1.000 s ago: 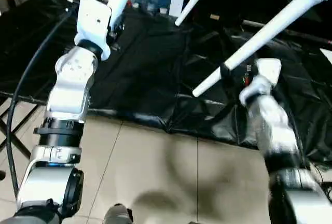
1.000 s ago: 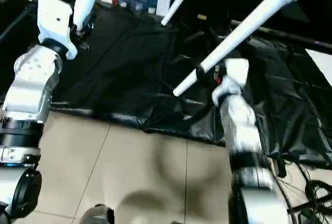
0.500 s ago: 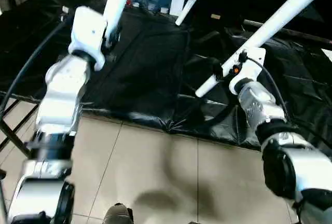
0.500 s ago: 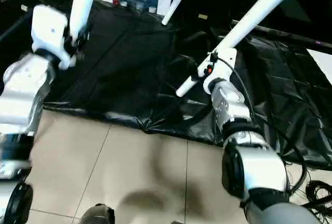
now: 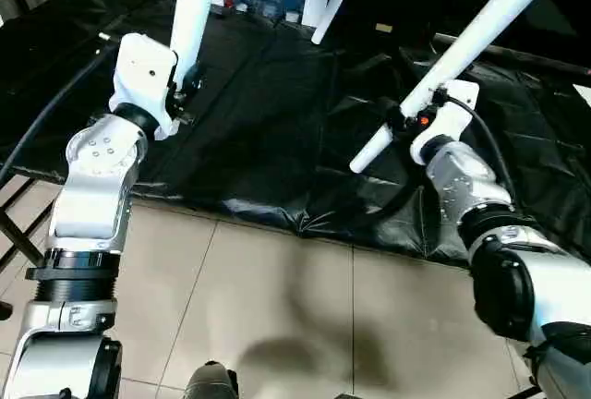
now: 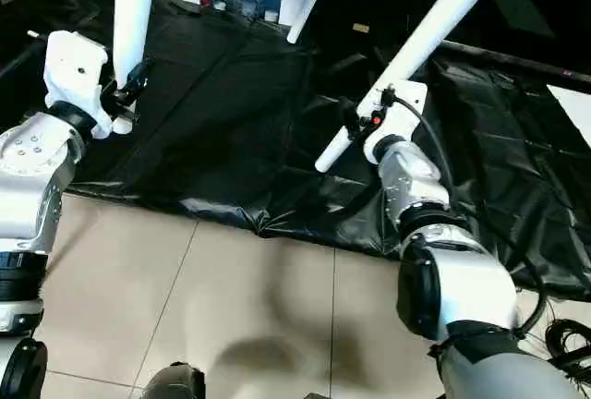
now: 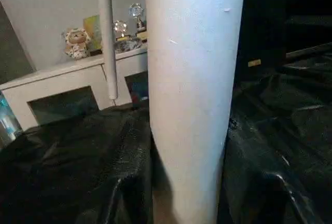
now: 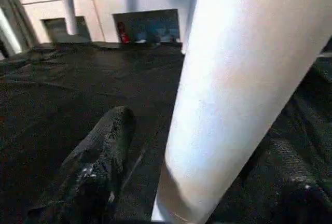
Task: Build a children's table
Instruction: Flip table
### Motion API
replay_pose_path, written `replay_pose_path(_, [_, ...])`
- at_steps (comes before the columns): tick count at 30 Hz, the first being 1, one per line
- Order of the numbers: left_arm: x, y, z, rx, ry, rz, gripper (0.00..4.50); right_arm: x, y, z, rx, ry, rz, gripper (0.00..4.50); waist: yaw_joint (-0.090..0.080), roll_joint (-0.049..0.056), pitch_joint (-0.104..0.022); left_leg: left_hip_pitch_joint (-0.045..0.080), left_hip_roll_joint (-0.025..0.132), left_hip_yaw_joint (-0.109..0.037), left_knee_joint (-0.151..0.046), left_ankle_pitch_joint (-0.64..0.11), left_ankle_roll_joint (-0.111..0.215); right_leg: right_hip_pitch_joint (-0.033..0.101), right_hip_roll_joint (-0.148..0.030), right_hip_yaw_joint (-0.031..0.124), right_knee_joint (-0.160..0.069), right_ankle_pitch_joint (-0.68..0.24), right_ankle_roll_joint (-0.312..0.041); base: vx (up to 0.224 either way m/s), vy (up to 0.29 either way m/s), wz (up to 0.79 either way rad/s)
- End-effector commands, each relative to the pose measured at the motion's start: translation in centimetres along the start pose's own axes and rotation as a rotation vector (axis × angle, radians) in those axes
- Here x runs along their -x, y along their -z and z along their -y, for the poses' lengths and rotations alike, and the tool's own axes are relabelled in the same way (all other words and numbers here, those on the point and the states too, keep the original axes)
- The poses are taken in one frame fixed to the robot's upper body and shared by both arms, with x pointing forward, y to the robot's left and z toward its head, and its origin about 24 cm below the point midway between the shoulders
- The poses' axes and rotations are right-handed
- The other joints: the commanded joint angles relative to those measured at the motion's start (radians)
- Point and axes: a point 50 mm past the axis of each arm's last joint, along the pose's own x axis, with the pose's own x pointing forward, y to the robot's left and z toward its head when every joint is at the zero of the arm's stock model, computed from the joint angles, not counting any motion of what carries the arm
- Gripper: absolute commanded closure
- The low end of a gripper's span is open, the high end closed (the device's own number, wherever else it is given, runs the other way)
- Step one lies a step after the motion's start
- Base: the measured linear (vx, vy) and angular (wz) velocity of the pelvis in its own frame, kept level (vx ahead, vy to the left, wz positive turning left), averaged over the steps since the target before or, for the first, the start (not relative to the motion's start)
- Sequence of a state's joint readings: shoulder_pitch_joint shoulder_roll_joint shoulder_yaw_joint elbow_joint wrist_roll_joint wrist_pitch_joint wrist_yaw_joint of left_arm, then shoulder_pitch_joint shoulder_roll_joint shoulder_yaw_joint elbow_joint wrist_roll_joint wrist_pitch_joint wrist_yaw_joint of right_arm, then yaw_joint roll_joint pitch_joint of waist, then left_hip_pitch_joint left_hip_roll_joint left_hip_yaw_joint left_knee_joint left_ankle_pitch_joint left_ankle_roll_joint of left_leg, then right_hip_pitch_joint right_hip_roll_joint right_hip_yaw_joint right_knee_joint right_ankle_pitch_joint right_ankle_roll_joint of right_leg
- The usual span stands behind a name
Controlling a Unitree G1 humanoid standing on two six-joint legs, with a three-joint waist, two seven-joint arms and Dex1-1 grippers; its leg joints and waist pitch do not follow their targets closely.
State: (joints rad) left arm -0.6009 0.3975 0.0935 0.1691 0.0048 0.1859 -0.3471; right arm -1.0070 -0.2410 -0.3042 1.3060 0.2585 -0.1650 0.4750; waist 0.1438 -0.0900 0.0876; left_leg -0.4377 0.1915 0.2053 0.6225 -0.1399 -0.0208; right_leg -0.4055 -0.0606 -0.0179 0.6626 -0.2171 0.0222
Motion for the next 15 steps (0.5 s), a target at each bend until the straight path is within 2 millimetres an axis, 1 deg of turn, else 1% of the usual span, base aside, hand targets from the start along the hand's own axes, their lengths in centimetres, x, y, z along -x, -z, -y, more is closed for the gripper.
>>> replay_pose_path(1, [-0.5, -0.6, 1.4, -0.021, 0.073, 0.037, 2.95, -0.3, -1.8, -0.5, 0.081, -0.073, 0.072, 1.8, -0.003, 0.041, -0.103, 0.062, 0.04, -0.027, -0.076, -0.27, -0.089, 0.026, -0.07, 0.019, -0.06, 0.034, -0.241, 0.0, 0.0, 0.0])
replay_pose_path(2, [-0.5, -0.4, 1.5, -0.018, 0.076, 0.033, 2.95, -0.2, -1.9, -0.4, 0.09, -0.072, 0.079, 1.91, -0.001, 0.046, -0.103, 0.062, 0.04, -0.027, -0.075, -0.264, -0.088, 0.026, -0.071, 0.018, -0.058, 0.038, -0.245, 0.0, 0.0, 0.0])
replay_pose_path(4, [-0.6, -0.1, 1.7, -0.012, 0.084, 0.025, 2.96, 0.0, -2.1, 0.0, 0.108, -0.064, 0.095, 2.13, -0.003, 0.046, -0.102, 0.063, 0.04, -0.026, -0.075, -0.268, -0.085, 0.026, -0.071, 0.019, -0.061, 0.036, -0.25, 0.0, 0.0, 0.0])
replay_pose_path(5, [-0.6, 0.1, 1.9, -0.008, 0.09, 0.022, 2.96, 0.2, -2.1, 0.2, 0.126, -0.059, 0.103, 2.13, -0.001, 0.045, -0.102, 0.063, 0.041, -0.026, -0.074, -0.269, -0.083, 0.026, -0.072, 0.019, -0.062, 0.032, -0.251, 0.0, 0.0, 0.0])
replay_pose_path(7, [-0.7, 0.4, 2.3, -0.003, 0.1, 0.017, 2.96, 0.5, -2.2, 0.6, 0.151, -0.051, 0.12, 2.36, 0.0, 0.048, -0.102, 0.064, 0.041, -0.026, -0.074, -0.266, -0.081, 0.025, -0.071, 0.019, -0.061, 0.031, -0.251, 0.0, 0.0, 0.0])
replay_pose_path(8, [-0.7, 0.6, 2.5, 0.001, 0.105, 0.014, 2.96, 0.6, -2.3, 0.7, 0.159, -0.043, 0.134, 2.36, 0.0, 0.049, -0.102, 0.064, 0.041, -0.026, -0.074, -0.274, -0.081, 0.025, -0.071, 0.02, -0.063, 0.022, -0.251, 0.0, 0.0, 0.0])
replay_pose_path(9, [-0.8, 0.7, 2.8, 0.005, 0.111, 0.01, 2.96, 0.8, -2.3, 0.9, 0.163, -0.031, 0.15, 2.56, 0.0, 0.055, -0.101, 0.065, 0.041, -0.026, -0.075, -0.279, -0.082, 0.024, -0.07, 0.02, -0.064, 0.017, -0.249, 0.0, 0.0, 0.0])
replay_pose_path(10, [-0.9, 0.9, 2.9, 0.007, 0.115, 0.009, 2.96, 0.9, -2.3, 1.0, 0.165, -0.023, 0.159, 2.56, -0.001, 0.05, -0.101, 0.066, 0.042, -0.026, -0.076, -0.294, -0.085, 0.024, -0.071, 0.02, -0.065, 0.005, -0.245, 0.0, 0.0, 0.0])
replay_pose_path(11, [-1.0, 1.1, 3.3, 0.015, 0.123, 0.004, 2.96, 1.1, -2.2, 1.2, 0.175, -0.009, 0.176, 2.63, -0.001, 0.053, -0.101, 0.066, 0.042, -0.027, -0.076, -0.297, -0.084, 0.024, -0.072, 0.021, -0.066, 0.0, -0.244, 0.0, 0.0, 0.0])
replay_pose_path(12, [-1.1, 1.3, 3.8, 0.025, 0.132, 0.0, 2.96, 1.4, -1.9, 1.2, 0.179, 0.005, 0.196, 2.68, -0.001, 0.054, -0.099, 0.068, 0.042, -0.026, -0.078, -0.301, -0.083, 0.022, -0.071, 0.022, -0.07, -0.005, -0.239, 0.0, 0.0, 0.0])
replay_pose_path(13, [-1.2, 1.5, 4.1, 0.032, 0.138, -0.002, 2.96, 1.6, -1.8, 1.2, 0.183, 0.014, 0.21, 2.78, -0.001, 0.052, -0.1, 0.068, 0.042, -0.025, -0.077, -0.3, -0.083, 0.022, -0.072, 0.022, -0.069, -0.003, -0.238, 0.0, 0.0, 0.0])
replay_pose_path(14, [-1.3, 1.7, 4.4, 0.039, 0.143, -0.006, 2.96, 1.9, -1.5, 1.2, 0.197, 0.02, 0.225, 2.83, 0.0, 0.056, -0.103, 0.067, 0.042, -0.027, -0.076, -0.297, -0.082, 0.024, -0.072, 0.022, -0.067, -0.004, -0.236, 0.0, 0.0, 0.0])
replay_pose_path(15, [-1.3, 1.7, 4.4, 0.039, 0.143, -0.006, 2.96, 1.9, -1.5, 1.2, 0.197, 0.02, 0.225, 2.86, 0.0, 0.055, -0.102, 0.067, 0.042, -0.027, -0.077, -0.29, -0.079, 0.024, -0.072, 0.022, -0.07, 0.0, -0.232, 0.0, 0.0, 0.0])
